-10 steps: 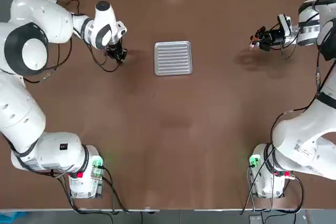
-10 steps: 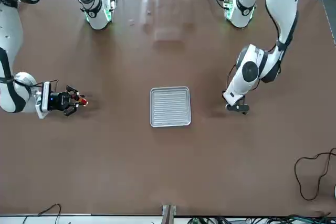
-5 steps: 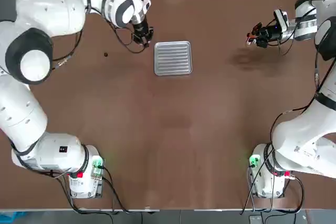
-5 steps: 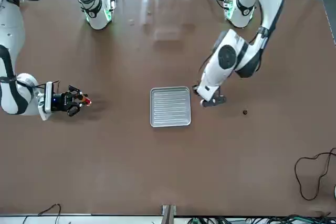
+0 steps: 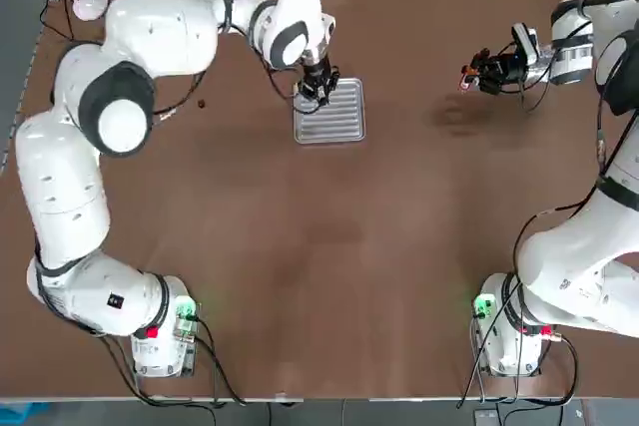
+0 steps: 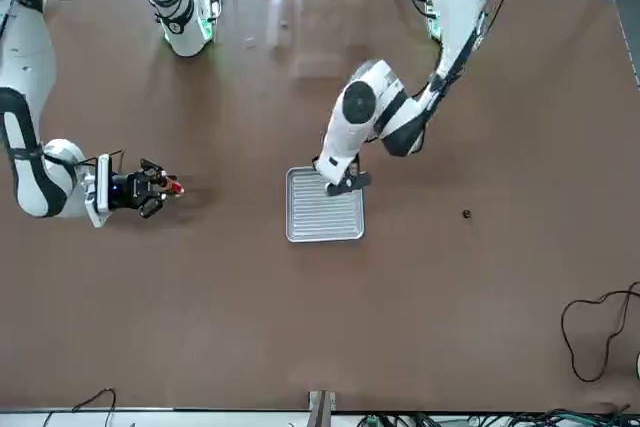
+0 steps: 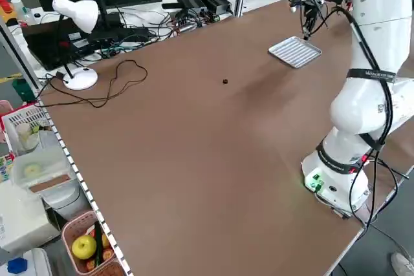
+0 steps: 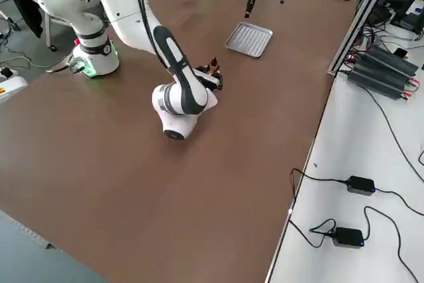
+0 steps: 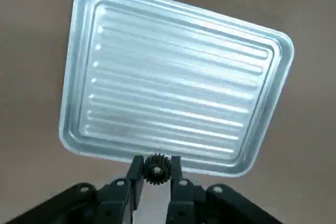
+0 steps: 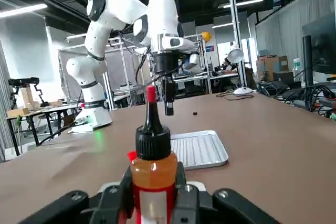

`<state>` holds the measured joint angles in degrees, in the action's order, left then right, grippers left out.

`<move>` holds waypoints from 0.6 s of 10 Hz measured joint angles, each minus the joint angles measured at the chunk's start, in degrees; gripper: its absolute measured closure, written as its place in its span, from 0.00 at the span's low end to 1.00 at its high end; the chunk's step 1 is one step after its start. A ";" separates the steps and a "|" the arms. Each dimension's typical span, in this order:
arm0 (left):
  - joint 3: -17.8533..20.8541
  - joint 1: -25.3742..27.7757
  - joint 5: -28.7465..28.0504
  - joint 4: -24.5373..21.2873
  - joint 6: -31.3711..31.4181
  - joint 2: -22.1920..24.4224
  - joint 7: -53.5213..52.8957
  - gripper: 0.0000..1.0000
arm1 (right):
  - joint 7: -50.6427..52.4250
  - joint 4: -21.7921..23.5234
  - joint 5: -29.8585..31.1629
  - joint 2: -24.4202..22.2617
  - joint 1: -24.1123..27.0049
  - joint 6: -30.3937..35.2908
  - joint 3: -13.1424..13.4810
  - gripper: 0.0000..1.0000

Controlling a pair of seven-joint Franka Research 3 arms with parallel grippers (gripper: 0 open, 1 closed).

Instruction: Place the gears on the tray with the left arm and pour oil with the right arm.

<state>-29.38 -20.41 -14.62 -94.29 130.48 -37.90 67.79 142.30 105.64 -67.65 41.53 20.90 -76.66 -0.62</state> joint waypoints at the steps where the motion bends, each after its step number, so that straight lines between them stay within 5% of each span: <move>1: 0.82 -2.33 -4.74 1.50 0.33 -2.44 4.05 0.75 | -0.05 0.02 -0.36 -0.62 -0.68 0.00 -0.06 0.69; 6: 2.01 -3.60 -8.44 4.36 5.19 -8.54 6.72 0.75 | -0.24 0.06 -1.09 -2.41 -2.26 -0.14 -0.08 0.69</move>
<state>-27.36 -24.00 -23.05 -89.92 135.67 -46.43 74.50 142.05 105.70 -68.75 39.12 18.64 -76.79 -0.69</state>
